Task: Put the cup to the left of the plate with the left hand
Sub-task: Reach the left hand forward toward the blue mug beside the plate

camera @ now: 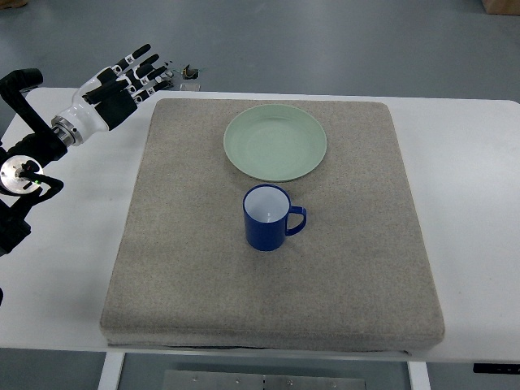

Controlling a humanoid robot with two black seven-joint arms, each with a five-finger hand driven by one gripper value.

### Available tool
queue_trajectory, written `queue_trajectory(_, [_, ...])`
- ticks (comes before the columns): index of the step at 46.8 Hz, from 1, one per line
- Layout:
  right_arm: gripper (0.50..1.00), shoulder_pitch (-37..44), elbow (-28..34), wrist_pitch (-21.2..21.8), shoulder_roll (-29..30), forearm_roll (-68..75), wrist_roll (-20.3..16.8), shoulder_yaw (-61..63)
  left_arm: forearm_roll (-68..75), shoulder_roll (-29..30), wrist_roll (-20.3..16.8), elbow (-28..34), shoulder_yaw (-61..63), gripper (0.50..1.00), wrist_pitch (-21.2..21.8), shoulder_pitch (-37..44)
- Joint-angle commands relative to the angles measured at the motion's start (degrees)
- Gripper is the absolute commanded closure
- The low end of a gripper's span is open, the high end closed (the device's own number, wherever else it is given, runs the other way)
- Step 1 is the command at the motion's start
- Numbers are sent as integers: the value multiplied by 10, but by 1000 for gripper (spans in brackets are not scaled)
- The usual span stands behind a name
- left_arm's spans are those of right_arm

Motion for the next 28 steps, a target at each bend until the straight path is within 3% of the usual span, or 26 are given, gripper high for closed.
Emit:
queue_trajectory(1, [566,0,0,0,0,0,0,0,4,0,0,0,5,501,0,0])
queue_trajectory(28, [566,0,0,0,0,0,0,0,16,29,-1,13,20,501,0,-6])
